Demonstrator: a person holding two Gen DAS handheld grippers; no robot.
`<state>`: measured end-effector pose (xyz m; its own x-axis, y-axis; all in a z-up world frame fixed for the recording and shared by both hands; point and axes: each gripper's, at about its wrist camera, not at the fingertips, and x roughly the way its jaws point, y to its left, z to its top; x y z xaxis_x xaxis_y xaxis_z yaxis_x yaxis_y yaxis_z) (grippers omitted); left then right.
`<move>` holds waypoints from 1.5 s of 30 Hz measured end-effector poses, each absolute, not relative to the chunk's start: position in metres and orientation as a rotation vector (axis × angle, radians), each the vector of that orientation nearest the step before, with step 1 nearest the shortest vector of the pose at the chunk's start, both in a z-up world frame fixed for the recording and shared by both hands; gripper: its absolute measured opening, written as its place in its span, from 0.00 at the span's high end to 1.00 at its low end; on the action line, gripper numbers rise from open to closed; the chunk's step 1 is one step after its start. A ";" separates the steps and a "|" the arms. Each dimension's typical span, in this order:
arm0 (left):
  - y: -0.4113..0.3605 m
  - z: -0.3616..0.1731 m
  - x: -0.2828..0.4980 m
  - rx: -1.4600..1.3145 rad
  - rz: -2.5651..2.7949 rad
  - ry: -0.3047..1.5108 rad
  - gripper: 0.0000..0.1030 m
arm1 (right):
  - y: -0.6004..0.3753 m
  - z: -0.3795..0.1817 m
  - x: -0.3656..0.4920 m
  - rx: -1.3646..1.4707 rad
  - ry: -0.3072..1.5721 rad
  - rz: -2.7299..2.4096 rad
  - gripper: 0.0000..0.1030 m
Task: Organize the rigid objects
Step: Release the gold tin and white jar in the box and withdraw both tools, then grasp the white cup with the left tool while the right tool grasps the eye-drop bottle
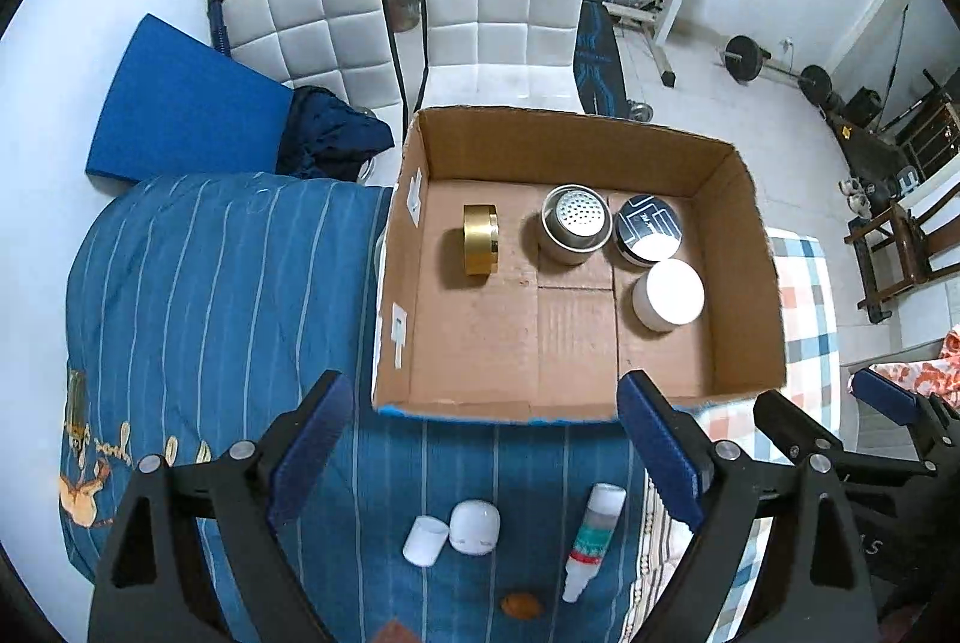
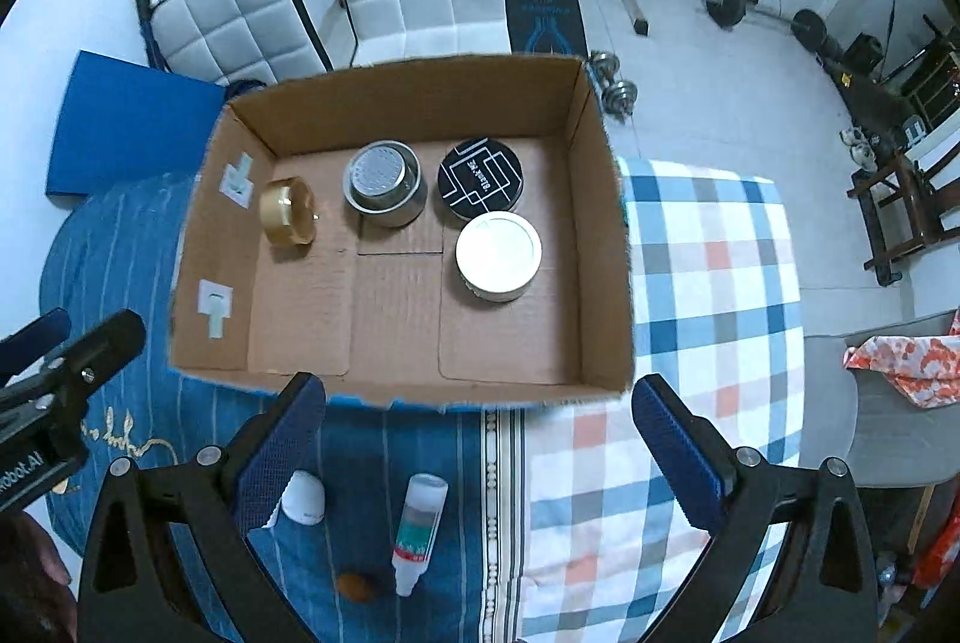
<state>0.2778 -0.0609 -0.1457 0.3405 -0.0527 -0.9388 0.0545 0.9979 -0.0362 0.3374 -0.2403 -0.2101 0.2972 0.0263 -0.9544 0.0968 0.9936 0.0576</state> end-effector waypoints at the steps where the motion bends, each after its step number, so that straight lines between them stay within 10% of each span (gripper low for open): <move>1: -0.061 -0.143 0.274 0.001 -0.072 1.217 0.12 | -0.240 -0.205 0.331 0.113 1.259 -0.044 0.00; 13: -0.053 -0.115 0.230 -0.016 -0.049 1.160 0.12 | -0.238 -0.176 0.285 0.123 1.185 -0.006 0.00; 23: -0.004 -0.264 0.193 -0.002 0.100 1.470 0.12 | -0.215 -0.349 0.254 0.257 1.578 0.027 0.01; 28: 0.004 -0.326 0.186 0.000 0.093 1.576 0.12 | -0.196 -0.418 0.248 0.306 1.706 0.028 0.18; 33: -0.003 -0.353 0.184 0.057 0.047 1.597 0.22 | -0.181 -0.443 0.243 0.248 1.751 0.034 0.64; 36: 0.001 -0.364 0.186 0.020 0.027 1.623 0.41 | -0.177 -0.442 0.240 0.157 1.746 0.040 0.65; 45: 0.000 -0.390 0.194 -0.010 0.014 1.685 0.53 | -0.171 -0.451 0.248 0.113 1.808 0.040 0.65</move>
